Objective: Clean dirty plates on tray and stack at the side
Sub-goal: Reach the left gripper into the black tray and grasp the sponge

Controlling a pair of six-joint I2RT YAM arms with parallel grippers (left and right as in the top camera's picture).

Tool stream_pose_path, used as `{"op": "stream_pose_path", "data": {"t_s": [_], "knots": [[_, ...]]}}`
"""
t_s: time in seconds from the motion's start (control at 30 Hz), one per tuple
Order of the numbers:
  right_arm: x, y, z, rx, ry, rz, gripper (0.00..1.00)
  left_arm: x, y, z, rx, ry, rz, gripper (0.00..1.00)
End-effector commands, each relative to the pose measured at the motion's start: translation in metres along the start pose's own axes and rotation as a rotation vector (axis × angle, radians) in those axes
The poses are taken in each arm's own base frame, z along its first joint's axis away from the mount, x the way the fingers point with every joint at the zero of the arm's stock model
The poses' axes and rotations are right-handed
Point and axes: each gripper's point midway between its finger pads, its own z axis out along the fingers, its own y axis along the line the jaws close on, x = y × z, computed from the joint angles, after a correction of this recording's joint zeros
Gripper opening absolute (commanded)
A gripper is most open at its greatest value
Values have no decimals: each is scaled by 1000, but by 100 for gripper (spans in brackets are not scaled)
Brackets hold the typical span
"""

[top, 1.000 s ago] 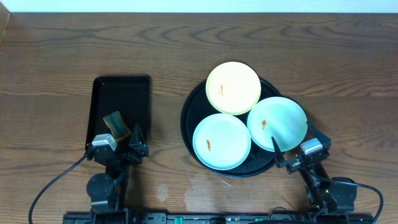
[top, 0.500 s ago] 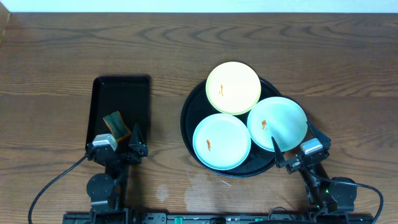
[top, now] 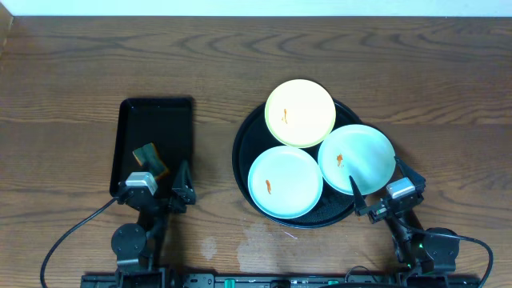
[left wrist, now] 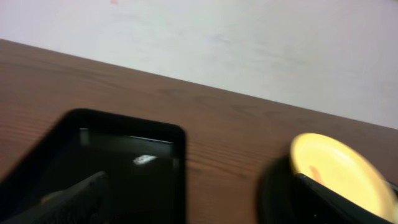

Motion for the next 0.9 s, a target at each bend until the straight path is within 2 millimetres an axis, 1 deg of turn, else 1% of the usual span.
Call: {"op": "stream_pose_path", "data": {"t_s": [0.0,0.07,0.13,0.2,0.23,0.27,0.33,0.4,0.43,0.5,0.57,0.6,0.67,0.77,0.83,0.87], "knots": [[3,-1,0,1,7,-4,99,-6,-24,-1,134,-22,-39,92],[3,-1,0,1,7,-4,99,-38,-41,-7,218,-144,-5,92],[3,-1,0,1,7,-4,99,-71,-48,-15,224,-260,33,92],[3,-1,0,1,7,-4,99,-94,-44,-19,164,-308,92,92],[3,-1,0,1,7,-4,99,-100,-41,-19,129,-298,129,92],[3,-1,0,1,7,-4,99,-104,-35,-17,76,-272,151,92],[3,-1,0,1,7,-4,99,-112,-12,-10,-78,-193,139,92],[3,-1,0,1,7,-4,99,-116,9,-2,-212,-86,120,92],[3,-1,0,1,7,-4,99,-116,14,6,-250,-17,127,92],[3,-1,0,1,7,-4,99,-113,18,20,-277,120,148,93],[3,-1,0,1,7,-4,99,-108,29,34,-327,295,128,92],[3,-1,0,1,7,-4,99,-106,33,38,-346,342,116,93],[3,-1,0,1,7,-4,99,-103,49,48,-410,457,50,92],[3,-1,0,1,7,-4,99,-93,73,55,-496,588,-20,92],[3,-1,0,1,7,-4,99,-85,88,56,-537,643,-46,93],[3,-1,0,1,7,-4,99,-80,93,58,-538,659,-63,92]]}}
